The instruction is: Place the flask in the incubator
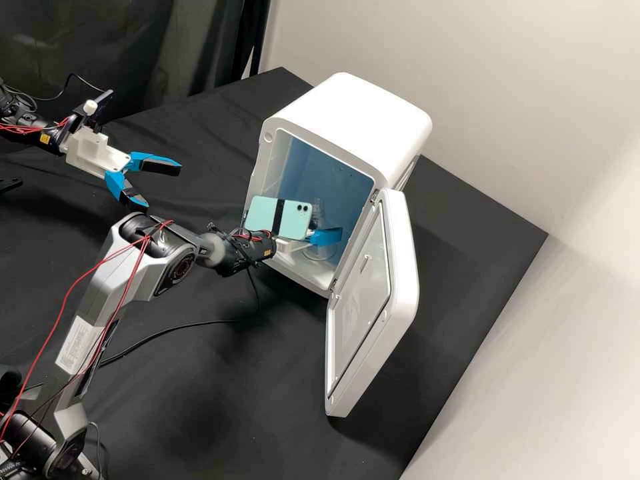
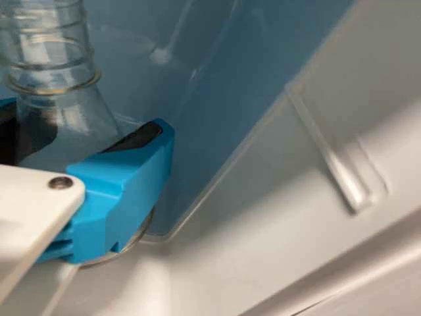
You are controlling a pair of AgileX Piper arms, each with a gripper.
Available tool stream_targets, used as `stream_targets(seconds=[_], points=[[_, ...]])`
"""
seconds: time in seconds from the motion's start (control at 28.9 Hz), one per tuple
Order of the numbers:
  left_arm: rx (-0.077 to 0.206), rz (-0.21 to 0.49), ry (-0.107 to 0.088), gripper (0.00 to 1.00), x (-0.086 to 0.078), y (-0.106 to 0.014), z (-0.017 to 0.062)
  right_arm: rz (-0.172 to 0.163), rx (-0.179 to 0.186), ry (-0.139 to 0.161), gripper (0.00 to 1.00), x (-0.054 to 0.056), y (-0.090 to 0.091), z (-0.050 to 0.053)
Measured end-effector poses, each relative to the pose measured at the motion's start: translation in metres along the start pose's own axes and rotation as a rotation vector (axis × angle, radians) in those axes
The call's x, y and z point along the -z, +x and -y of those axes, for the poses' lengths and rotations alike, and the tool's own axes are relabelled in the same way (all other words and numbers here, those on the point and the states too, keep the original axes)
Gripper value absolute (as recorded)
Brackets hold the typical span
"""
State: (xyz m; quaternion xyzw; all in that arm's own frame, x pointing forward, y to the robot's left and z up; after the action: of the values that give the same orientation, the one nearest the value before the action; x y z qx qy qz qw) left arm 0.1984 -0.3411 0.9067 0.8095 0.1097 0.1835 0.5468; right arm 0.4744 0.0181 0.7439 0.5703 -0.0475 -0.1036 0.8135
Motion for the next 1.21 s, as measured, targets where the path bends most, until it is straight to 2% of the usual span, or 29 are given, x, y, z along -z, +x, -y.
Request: stream_targets(seconds=[0.07, 0.24, 0.38, 0.45, 0.69, 0.97, 1.07, 1.21], points=[[0.0, 0.0, 0.0, 1.0, 0.0, 0.0, 0.0, -0.023, 0.018, 0.064, 0.0, 0.0, 0.001, 0.0], [0.0, 0.0, 0.0, 1.0, 0.0, 0.0, 0.0, -0.06, 0.049, 0.147, 0.0, 0.0, 0.003, -0.001], [0.0, 0.0, 0.0, 1.0, 0.0, 0.0, 0.0, -0.061, 0.058, 0.2, 0.0, -0.001, 0.003, -0.001], [0.0, 0.0, 0.0, 1.0, 0.0, 0.0, 0.0, -0.06, 0.058, 0.213, 0.0, -0.001, 0.003, -0.001], [0.0, 0.0, 0.0, 1.0, 0.0, 0.0, 0.0, -0.06, 0.059, 0.218, 0.0, -0.001, 0.003, 0.0], [0.0, 0.0, 0.0, 1.0, 0.0, 0.0, 0.0, -0.075, 0.074, 0.298, 0.0, -0.006, 0.01, 0.001], [0.0, 0.0, 0.0, 1.0, 0.0, 0.0, 0.0, -0.075, 0.076, 0.31, 0.0, -0.006, 0.01, 0.002], [0.0, 0.0, 0.0, 1.0, 0.0, 0.0, 0.0, -0.091, 0.083, 0.317, 0.0, -0.004, 0.012, 0.004]])
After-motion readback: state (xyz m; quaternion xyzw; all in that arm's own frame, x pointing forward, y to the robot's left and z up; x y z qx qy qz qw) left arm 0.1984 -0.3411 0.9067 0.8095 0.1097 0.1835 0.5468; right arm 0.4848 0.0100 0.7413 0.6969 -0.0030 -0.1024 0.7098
